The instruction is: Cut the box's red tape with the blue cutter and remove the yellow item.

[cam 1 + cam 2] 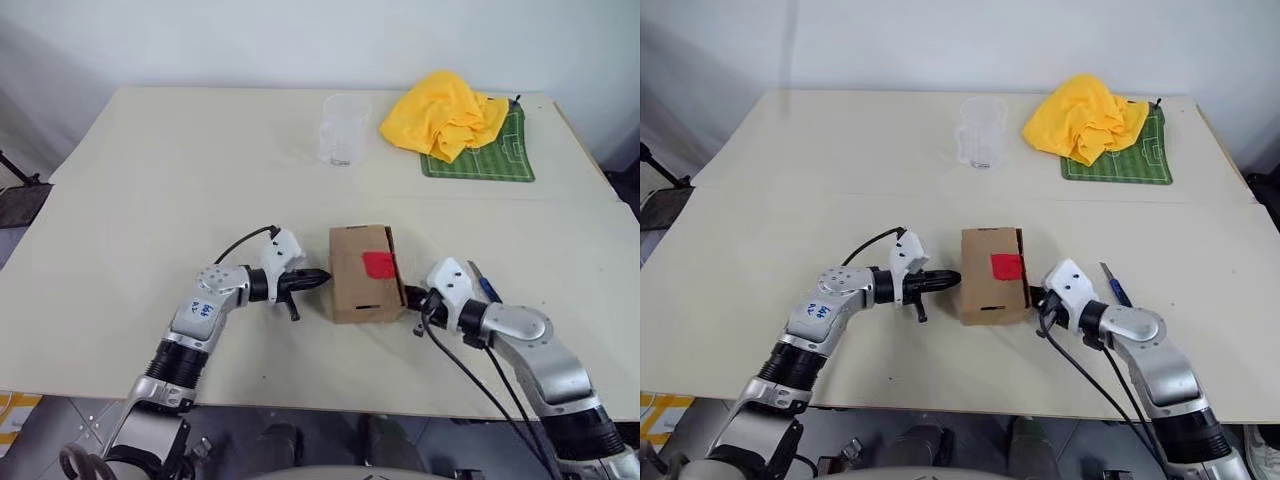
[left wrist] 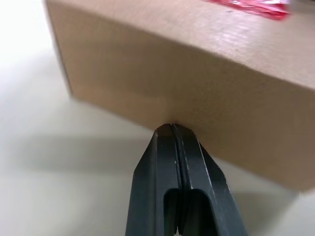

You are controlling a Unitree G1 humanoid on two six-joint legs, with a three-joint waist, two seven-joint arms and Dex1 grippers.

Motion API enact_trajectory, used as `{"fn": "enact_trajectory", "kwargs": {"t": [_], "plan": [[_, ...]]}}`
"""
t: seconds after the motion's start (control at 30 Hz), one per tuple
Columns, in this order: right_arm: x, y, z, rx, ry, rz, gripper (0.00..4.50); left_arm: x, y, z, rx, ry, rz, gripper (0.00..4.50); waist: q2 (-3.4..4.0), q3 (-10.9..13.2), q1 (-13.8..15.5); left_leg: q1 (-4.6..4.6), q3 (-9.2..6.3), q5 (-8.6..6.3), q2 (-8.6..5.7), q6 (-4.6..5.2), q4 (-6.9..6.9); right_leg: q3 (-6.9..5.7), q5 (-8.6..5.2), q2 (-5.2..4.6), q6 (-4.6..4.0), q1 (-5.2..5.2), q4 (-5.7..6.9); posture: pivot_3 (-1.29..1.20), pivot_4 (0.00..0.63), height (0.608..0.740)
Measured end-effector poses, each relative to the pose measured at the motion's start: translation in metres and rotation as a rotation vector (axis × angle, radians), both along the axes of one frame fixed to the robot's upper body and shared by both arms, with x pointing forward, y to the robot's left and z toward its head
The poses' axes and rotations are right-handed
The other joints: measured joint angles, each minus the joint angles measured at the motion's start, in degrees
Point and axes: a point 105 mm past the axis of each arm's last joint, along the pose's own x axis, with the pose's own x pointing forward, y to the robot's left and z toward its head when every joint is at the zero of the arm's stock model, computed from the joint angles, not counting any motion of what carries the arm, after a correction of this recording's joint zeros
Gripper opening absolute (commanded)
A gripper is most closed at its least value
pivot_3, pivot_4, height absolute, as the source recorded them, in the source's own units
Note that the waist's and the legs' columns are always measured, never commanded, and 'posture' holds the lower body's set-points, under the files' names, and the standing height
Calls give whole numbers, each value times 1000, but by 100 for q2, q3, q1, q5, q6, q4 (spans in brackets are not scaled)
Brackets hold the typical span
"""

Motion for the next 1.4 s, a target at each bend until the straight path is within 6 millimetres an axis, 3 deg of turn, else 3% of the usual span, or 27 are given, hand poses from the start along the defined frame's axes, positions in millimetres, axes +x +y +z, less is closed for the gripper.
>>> {"fn": "enact_trajectory", "kwargs": {"t": [0.23,0.57,0.67,0.77,0.83,0.9,1.03,1.23,1.3,1.4], "plan": [[-4,11,1,-4,35,-18,38,-12,12,-8,24,40,-5,0,0,0,3,0,-2,0,0,-1,0,0,0,-3,-1,0,-1,0,150,740],[-6,2,1,-39,54,-55,38,-20,20,-7,48,46,-22,0,0,0,9,-1,-3,-1,0,-1,-2,-1,0,-4,-1,0,-1,0,150,740],[-13,-17,18,41,107,-116,619,-25,40,1,77,45,-56,0,1,1,4,-6,-5,-1,4,-1,-3,1,-1,-9,-2,-4,-3,0,150,740],[-19,-48,60,132,119,-211,1627,-38,64,35,29,9,-174,0,4,2,-6,0,-13,-3,11,-4,-6,-8,-3,-33,-11,7,-10,0,150,740],[-19,-49,78,192,155,-227,2300,-39,56,57,-28,-30,-250,0,3,2,8,0,-22,0,10,-7,-4,-12,0,-41,-16,12,-10,0,150,740],[-23,-38,82,239,276,-195,2977,-40,41,77,-92,-67,-330,0,3,2,32,-3,-43,0,5,-8,-3,-12,2,-48,-19,18,-11,0,150,740],[-22,-18,84,299,427,-148,4340,-33,12,86,-111,-106,-408,0,3,2,11,-6,-39,1,-4,-7,-7,-18,2,-49,-18,11,-5,0,150,740],[-8,-7,80,313,484,-192,4340,-14,-22,52,14,-116,-389,0,3,2,-6,-15,-32,2,-3,-5,-11,-30,2,-42,-17,0,4,0,150,740],[-5,-1,71,288,514,-209,4340,-14,-38,51,38,-157,-406,0,3,3,-6,-23,-32,2,-3,-4,-11,-29,3,-42,-16,-5,2,0,150,740],[-3,-2,66,274,528,-241,4340,-10,-40,51,56,-176,-388,0,3,2,-6,-22,-32,2,-3,-3,-11,-29,3,-42,-16,-5,2,0,150,740]]}}
